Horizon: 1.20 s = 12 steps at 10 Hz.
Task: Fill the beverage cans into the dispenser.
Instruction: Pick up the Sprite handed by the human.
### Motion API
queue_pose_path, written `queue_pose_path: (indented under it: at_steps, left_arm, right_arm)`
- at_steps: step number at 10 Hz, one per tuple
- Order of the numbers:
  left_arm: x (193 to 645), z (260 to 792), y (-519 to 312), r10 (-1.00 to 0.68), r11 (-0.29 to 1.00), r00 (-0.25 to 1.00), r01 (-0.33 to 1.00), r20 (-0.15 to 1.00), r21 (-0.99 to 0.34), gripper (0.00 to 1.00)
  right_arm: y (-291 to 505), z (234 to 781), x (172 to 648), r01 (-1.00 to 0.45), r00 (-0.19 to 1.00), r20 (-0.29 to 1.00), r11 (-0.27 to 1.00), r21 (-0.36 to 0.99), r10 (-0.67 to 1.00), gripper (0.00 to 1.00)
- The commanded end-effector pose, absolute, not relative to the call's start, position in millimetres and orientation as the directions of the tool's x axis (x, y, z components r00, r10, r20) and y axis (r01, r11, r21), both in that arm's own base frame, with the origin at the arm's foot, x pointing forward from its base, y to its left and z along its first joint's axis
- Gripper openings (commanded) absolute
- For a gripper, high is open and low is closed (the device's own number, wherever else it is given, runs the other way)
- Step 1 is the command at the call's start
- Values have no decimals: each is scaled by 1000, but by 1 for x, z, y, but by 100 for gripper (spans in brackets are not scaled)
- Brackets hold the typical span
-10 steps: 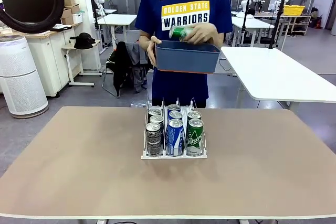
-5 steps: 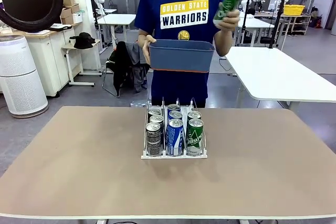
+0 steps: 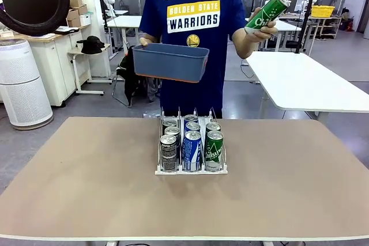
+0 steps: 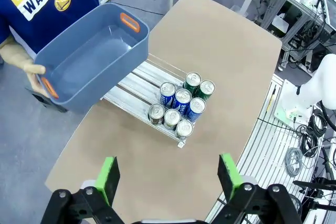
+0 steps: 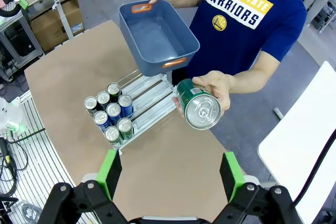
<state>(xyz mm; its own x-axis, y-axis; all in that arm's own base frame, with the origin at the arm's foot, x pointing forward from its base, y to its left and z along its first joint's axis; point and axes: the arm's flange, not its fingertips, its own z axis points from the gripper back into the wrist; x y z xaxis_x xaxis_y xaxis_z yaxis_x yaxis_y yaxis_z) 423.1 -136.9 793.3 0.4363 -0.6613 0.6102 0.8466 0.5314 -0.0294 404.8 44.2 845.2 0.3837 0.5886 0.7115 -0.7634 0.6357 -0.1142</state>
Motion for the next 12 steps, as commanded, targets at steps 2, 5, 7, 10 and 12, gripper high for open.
queue_pose_path:
  at_steps: [2, 5, 7, 10, 12]
  left_arm:
    - [423, 790, -133, -654, 525, 425, 851, 626, -30, 100]
    - [423, 790, -133, -654, 525, 425, 851, 626, -30, 100]
    - [423, 790, -133, -654, 525, 425, 851, 626, -30, 100]
    - [423, 790, -133, -654, 525, 425, 851, 626, -30, 100]
    - [423, 790, -133, -654, 525, 425, 851, 626, -30, 100]
  right_arm:
    - [46, 844, 404, -768, 385, 710, 631, -108, 590, 100]
    - [46, 844, 404, -768, 385, 710, 631, -108, 590, 100]
    - [46, 844, 404, -768, 385, 710, 631, -108, 590, 100]
    - [46, 844, 404, -768, 385, 710, 631, -108, 590, 100]
    - [36, 849, 406, -790, 382, 690, 605, -102, 615, 100]
